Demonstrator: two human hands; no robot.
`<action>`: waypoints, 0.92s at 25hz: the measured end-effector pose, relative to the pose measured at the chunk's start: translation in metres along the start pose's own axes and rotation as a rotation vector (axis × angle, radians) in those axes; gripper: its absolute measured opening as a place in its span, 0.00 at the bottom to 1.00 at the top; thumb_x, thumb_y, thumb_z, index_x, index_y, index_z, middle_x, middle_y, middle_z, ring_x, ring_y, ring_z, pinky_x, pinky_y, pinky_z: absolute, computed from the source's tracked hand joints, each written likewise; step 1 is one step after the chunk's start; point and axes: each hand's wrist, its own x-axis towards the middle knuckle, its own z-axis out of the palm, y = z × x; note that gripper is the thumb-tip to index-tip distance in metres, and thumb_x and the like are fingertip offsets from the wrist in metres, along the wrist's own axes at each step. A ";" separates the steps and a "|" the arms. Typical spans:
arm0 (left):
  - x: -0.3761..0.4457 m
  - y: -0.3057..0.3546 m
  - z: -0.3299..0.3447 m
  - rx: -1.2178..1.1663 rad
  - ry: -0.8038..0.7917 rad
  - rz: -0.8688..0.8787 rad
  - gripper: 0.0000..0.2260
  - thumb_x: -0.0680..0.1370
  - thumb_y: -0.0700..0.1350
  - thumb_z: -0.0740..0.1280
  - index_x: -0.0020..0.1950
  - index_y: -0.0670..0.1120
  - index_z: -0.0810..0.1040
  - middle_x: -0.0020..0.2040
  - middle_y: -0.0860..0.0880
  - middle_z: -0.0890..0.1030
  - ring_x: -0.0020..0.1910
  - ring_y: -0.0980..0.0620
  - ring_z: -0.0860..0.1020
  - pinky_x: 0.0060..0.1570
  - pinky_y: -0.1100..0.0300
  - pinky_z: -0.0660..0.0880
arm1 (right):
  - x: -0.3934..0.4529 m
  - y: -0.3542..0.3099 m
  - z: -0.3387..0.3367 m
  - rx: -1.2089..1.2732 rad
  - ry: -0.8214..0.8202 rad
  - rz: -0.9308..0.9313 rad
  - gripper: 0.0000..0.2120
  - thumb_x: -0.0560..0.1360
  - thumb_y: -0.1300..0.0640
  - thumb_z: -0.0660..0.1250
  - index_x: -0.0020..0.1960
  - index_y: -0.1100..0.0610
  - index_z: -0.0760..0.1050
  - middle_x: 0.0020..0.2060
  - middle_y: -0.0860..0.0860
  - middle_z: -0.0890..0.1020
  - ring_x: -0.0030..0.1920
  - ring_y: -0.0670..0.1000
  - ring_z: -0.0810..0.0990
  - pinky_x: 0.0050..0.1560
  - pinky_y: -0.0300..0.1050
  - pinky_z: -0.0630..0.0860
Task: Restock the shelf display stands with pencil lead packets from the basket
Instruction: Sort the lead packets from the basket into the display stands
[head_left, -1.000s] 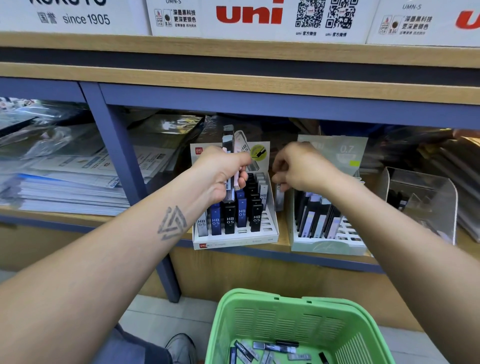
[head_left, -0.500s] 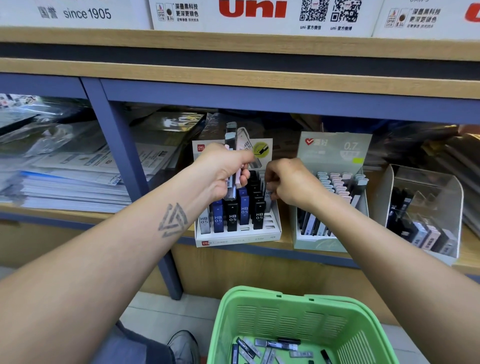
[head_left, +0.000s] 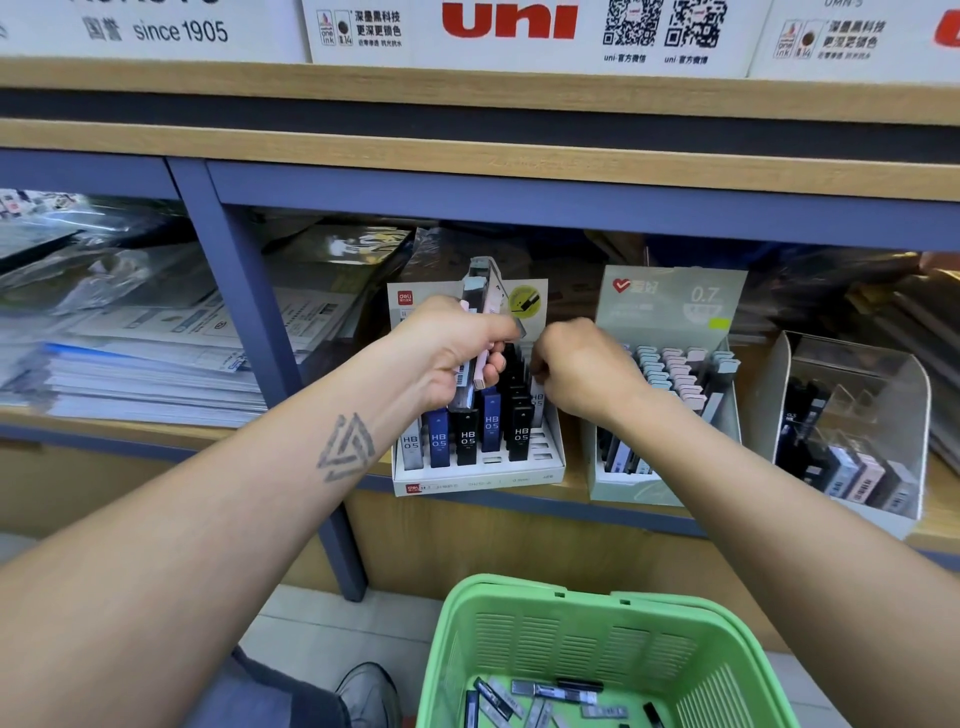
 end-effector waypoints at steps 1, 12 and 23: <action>-0.001 -0.001 -0.001 0.014 -0.027 -0.006 0.06 0.76 0.34 0.71 0.44 0.39 0.74 0.29 0.45 0.72 0.21 0.54 0.71 0.19 0.66 0.67 | 0.002 0.002 -0.003 0.020 0.011 0.013 0.08 0.75 0.64 0.66 0.52 0.58 0.81 0.46 0.56 0.81 0.49 0.61 0.82 0.45 0.50 0.79; -0.022 -0.010 0.025 0.265 -0.437 -0.032 0.09 0.77 0.36 0.71 0.47 0.43 0.72 0.30 0.46 0.73 0.23 0.53 0.70 0.20 0.64 0.67 | -0.037 0.044 -0.042 1.527 -0.041 0.246 0.10 0.79 0.60 0.69 0.60 0.59 0.79 0.42 0.56 0.84 0.35 0.49 0.80 0.33 0.38 0.75; -0.021 -0.013 0.072 0.265 -0.597 -0.027 0.04 0.80 0.36 0.67 0.53 0.40 0.74 0.35 0.43 0.75 0.27 0.52 0.73 0.22 0.64 0.70 | -0.057 0.084 -0.046 1.239 0.327 0.391 0.03 0.73 0.66 0.69 0.44 0.63 0.82 0.36 0.60 0.84 0.29 0.49 0.77 0.29 0.41 0.72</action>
